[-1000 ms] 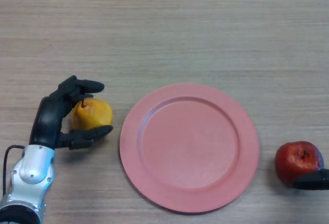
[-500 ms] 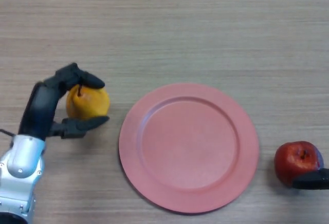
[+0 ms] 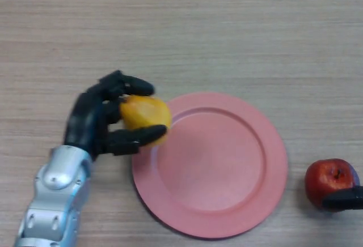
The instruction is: Pick up the yellow pear and place it on the plate
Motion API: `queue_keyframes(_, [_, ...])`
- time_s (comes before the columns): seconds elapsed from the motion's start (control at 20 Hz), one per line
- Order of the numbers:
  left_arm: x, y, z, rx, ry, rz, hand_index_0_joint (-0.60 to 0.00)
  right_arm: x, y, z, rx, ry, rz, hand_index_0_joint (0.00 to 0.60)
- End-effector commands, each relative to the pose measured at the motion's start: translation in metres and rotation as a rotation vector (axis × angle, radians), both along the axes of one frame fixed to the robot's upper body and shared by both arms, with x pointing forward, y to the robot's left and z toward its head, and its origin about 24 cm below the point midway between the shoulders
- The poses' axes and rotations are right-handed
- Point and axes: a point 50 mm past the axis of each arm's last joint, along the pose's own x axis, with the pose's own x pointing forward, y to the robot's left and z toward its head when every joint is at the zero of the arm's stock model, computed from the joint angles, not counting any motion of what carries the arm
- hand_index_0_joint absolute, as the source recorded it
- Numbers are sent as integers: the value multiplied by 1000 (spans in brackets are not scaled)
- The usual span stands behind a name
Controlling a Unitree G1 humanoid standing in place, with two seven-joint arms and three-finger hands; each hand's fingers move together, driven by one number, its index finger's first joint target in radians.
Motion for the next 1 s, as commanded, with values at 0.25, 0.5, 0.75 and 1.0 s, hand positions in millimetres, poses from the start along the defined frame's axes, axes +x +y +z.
queue_keyframes(0.25, [2, -30, 26, 71, -216, -98, -600, -8, -7, 29, -34, -164, 13, 0])
queue_keyframes(0.5, [4, -45, 16, 217, -298, -155, -600, -9, -12, 29, -40, -162, -1, 0])
queue_keyframes(0.75, [7, -41, 8, 236, -273, -99, -600, -9, -15, 28, -40, -163, -7, 0])
queue_keyframes(1.0, [6, -39, 8, 250, -282, -83, -250, -9, -15, 28, -55, -166, -10, 0])
